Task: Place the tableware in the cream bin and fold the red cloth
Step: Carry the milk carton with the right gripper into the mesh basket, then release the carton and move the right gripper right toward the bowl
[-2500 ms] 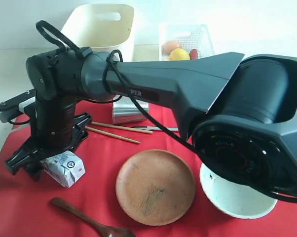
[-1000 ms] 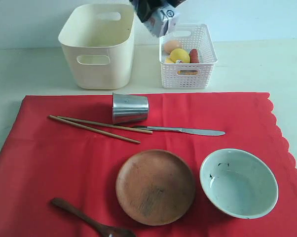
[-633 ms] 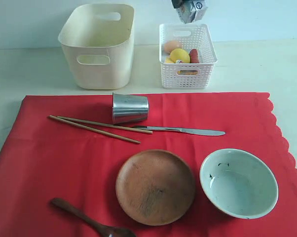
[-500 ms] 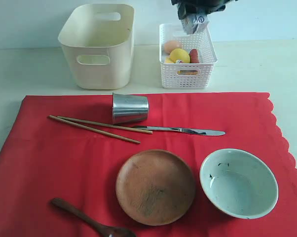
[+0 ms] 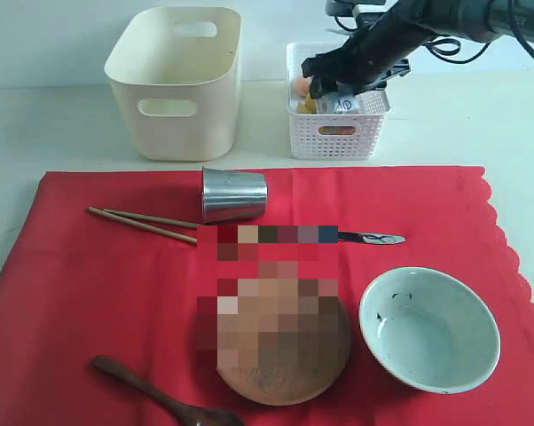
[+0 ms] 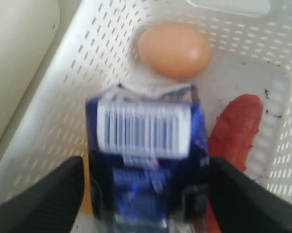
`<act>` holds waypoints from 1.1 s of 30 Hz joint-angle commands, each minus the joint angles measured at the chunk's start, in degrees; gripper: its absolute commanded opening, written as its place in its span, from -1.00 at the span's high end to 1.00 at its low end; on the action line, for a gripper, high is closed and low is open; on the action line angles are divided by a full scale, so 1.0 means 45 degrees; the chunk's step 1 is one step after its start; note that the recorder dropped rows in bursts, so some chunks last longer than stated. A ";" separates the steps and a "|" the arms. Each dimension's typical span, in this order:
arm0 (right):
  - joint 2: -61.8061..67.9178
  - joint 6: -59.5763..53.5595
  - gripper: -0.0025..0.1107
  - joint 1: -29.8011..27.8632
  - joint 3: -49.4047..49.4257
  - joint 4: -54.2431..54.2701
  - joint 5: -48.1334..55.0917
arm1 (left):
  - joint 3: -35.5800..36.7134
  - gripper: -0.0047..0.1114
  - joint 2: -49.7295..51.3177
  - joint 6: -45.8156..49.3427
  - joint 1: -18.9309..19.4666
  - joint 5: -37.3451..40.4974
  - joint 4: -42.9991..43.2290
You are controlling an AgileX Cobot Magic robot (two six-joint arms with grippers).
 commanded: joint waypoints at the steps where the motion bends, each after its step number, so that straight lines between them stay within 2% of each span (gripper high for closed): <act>1: -0.0566 -0.0166 -0.53 -0.0044 -0.0074 0.0076 -0.0294 | 0.0031 0.92 -0.0073 -0.0010 0.0024 -0.0087 0.0045; 8: -0.1613 -0.0166 -0.58 -0.0044 -0.0074 0.0052 0.0788 | 0.0031 0.92 -0.0073 -0.0010 0.0024 -0.0087 0.0045; 24: -0.4905 0.1589 -0.54 -0.0044 -0.0074 -0.1201 0.4356 | 0.0031 0.92 -0.0073 -0.0010 0.0024 -0.0087 0.0045; 29: -0.6284 0.1915 -0.51 -0.0044 -0.0074 -0.1737 0.6194 | 0.0031 0.92 -0.0073 -0.0010 0.0024 -0.0087 0.0045; 33: -0.7218 0.1915 -0.50 -0.0044 -0.0074 -0.1972 0.6600 | 0.0031 0.92 -0.0073 -0.0010 0.0024 -0.0087 0.0045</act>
